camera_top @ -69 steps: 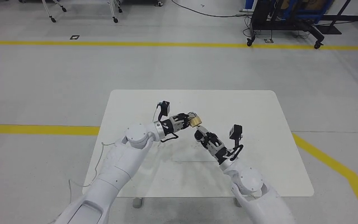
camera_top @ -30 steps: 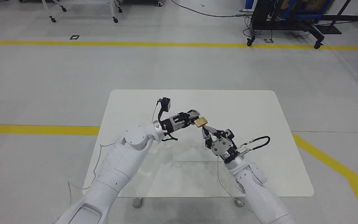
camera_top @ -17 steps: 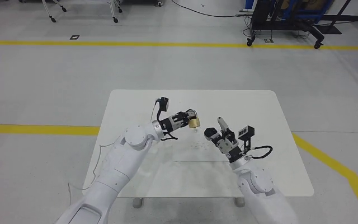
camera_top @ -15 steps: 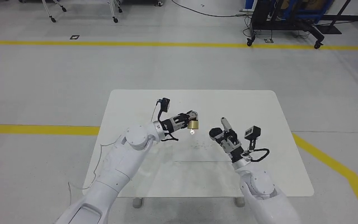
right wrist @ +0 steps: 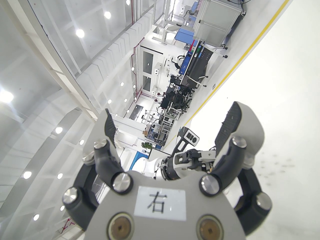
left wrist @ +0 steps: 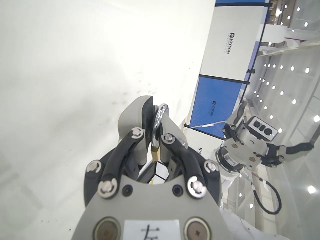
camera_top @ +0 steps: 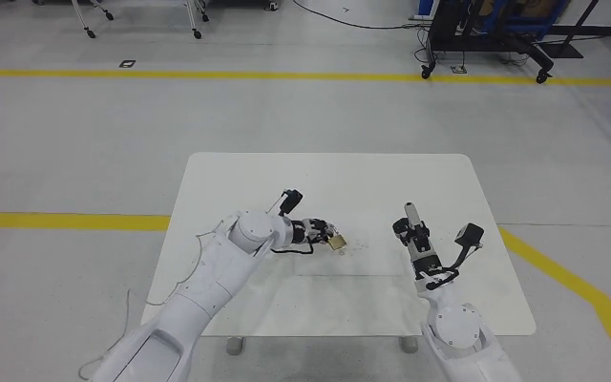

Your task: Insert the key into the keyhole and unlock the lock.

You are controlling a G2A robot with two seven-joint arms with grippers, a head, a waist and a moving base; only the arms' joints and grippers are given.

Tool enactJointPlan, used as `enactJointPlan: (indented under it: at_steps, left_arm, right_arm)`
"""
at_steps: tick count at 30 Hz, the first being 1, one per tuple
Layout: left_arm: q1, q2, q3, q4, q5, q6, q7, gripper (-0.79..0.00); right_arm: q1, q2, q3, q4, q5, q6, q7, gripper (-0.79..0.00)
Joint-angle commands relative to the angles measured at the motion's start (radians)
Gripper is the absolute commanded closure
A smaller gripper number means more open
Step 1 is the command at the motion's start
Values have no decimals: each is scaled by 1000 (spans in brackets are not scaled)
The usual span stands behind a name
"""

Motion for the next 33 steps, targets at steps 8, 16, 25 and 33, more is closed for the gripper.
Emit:
enactJointPlan:
  at_steps: [8, 16, 25, 33]
  left_arm:
    - [-33, -24, 23, 73, -23, 49, 11, -763]
    - [-40, -29, -1, 87, -76, -6, -17, -785]
    - [-5, 8, -61, -35, 93, -379, 131, -785]
    - [135, 80, -195, -266, 479, -606, 448, -785]
  right_arm:
    - [0, 0, 0, 0, 0, 0, 0, -785]
    - [0, 0, 0, 0, 0, 0, 0, -785]
    - [8, -2, 7, 3, -59, -31, -50, -785]
    - [33, -9, 131, -77, -261, -196, -355, -785]
